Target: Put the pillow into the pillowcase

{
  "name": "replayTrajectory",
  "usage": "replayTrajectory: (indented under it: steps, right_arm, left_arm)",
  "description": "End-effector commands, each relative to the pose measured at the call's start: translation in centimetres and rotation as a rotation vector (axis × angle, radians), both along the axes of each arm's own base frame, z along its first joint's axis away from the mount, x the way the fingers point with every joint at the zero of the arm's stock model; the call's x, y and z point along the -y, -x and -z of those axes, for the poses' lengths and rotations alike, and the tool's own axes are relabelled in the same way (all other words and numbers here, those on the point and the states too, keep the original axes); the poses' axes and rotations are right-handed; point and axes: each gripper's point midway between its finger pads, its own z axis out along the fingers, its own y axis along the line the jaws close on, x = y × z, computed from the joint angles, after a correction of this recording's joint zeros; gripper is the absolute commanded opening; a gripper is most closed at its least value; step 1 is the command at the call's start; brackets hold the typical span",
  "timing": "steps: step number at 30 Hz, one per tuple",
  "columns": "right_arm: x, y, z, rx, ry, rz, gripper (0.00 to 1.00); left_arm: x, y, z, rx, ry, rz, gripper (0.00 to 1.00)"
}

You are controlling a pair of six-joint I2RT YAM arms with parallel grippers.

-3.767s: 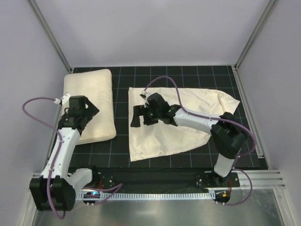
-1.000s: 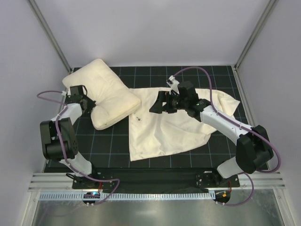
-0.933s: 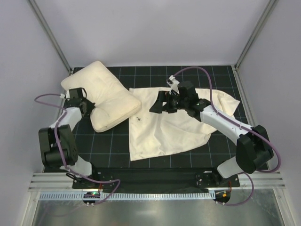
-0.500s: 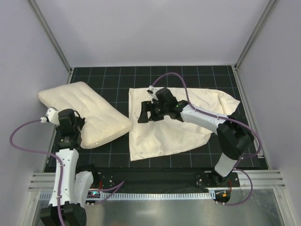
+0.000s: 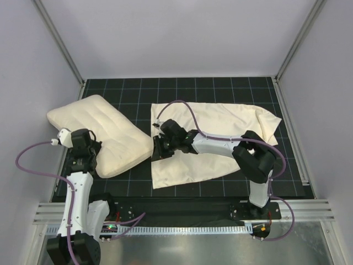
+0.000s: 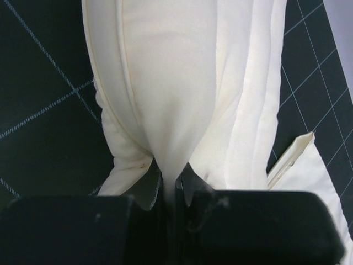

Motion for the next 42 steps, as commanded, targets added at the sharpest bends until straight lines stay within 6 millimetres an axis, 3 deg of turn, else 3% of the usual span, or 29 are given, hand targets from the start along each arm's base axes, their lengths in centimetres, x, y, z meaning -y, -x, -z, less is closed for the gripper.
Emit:
replayTrajectory:
  steps: [1,2,3,5,7,8,10,11,15,17,19,20,21,22,27,29,31,33,34,36,38,39,40,41,42]
  right_arm:
    - [-2.0,-1.6,-0.8,0.029,-0.050,0.044,0.22]
    - [-2.8,-2.4,-1.6,0.048,-0.065,0.048,0.21]
    - [-3.0,-2.7,-0.1,0.034,-0.026,0.050,0.21]
    - [-4.2,-4.5,-1.0,0.074,-0.024,0.058,0.20]
    - [-4.6,-5.5,0.1,0.066,0.010,0.069,0.20]
    - [-5.5,-6.6,-1.3,0.089,-0.020,0.077,0.20]
    - [-5.8,-7.9,-0.6,0.082,0.001,0.095,0.20]
    - [-6.7,-9.0,-2.3,0.108,-0.028,0.104,0.20]
    - [-6.7,-12.5,-3.6,0.125,-0.027,0.172,0.20]
    - [-6.9,-14.0,-4.5,0.138,-0.052,0.198,0.20]
    - [-6.7,-15.5,-5.2,0.139,-0.070,0.219,0.20]
    - [-6.8,-16.2,-6.4,0.152,-0.087,0.224,0.22]
    - [-6.9,-16.5,-5.9,0.149,-0.081,0.222,0.24]
    - [-6.8,-16.9,-6.2,0.153,-0.083,0.225,0.26]
    - [-6.5,-17.0,-7.4,0.179,-0.076,0.211,0.37]
    - [-6.2,-16.8,-7.1,0.182,-0.063,0.200,0.44]
    - [-5.9,-16.6,-7.4,0.187,-0.059,0.198,0.47]
    - [-4.8,-16.3,-6.8,0.192,-0.021,0.213,0.49]
    - [-3.8,-15.6,-6.8,0.193,-0.003,0.217,0.54]
    - [-1.9,-15.8,-7.5,0.239,0.011,0.267,0.63]
    - [0.4,-14.7,-8.6,0.272,-0.012,0.288,0.75]
    - [1.4,-14.6,-8.8,0.281,-0.017,0.299,0.76]
    - [2.9,-13.8,-7.4,0.270,0.012,0.309,0.79]
    - [3.8,-13.5,-9.2,0.303,-0.015,0.320,0.80]
    - [4.6,-13.3,-9.5,0.318,-0.010,0.325,0.80]
  left_arm:
    - [0.4,-1.5,-2.3,0.113,-0.003,0.040,0.00]
    - [0.8,-1.3,-2.3,0.116,0.008,0.056,0.00]
    - [1.0,-1.1,-2.0,0.113,0.014,0.065,0.00]
    - [1.6,-0.6,-1.6,0.117,0.022,0.092,0.00]
    - [1.7,-0.1,-1.4,0.111,0.015,0.105,0.00]
    - [1.9,0.3,-1.5,0.113,0.012,0.112,0.01]
    - [2.1,1.1,-1.3,0.097,0.008,0.122,0.06]
    - [2.2,1.3,-1.2,0.097,0.009,0.127,0.08]
    - [3.6,2.2,-1.6,0.130,0.029,0.192,0.20]
    - [4.1,2.8,-0.7,0.112,0.046,0.214,0.24]
    - [5.2,2.9,-0.5,0.122,0.058,0.247,0.41]
    - [5.4,2.9,-0.2,0.118,0.063,0.245,0.50]
    - [5.5,2.9,0.1,0.107,0.057,0.245,0.75]
    - [5.6,2.8,0.4,0.083,0.048,0.251,0.79]
    - [5.3,2.2,0.0,0.027,0.025,0.263,0.83]
    - [5.5,1.3,-1.5,0.057,0.002,0.300,0.99]
    - [6.1,0.4,-2.8,0.065,-0.009,0.351,1.00]
    - [7.0,-0.5,-2.1,-0.002,-0.017,0.421,1.00]
    - [7.2,-1.1,-3.0,0.006,-0.035,0.436,1.00]
    - [7.3,-1.9,-2.8,-0.019,-0.048,0.449,1.00]
    - [8.7,-2.5,-3.2,0.010,-0.046,0.502,1.00]
    - [9.1,-2.9,-3.3,0.016,-0.054,0.514,1.00]
    - [9.8,-3.3,-3.6,0.024,-0.087,0.544,1.00]
    - [10.1,-3.6,-3.8,0.016,-0.105,0.554,1.00]
    - [11.4,-4.3,-3.4,-0.016,-0.124,0.605,1.00]
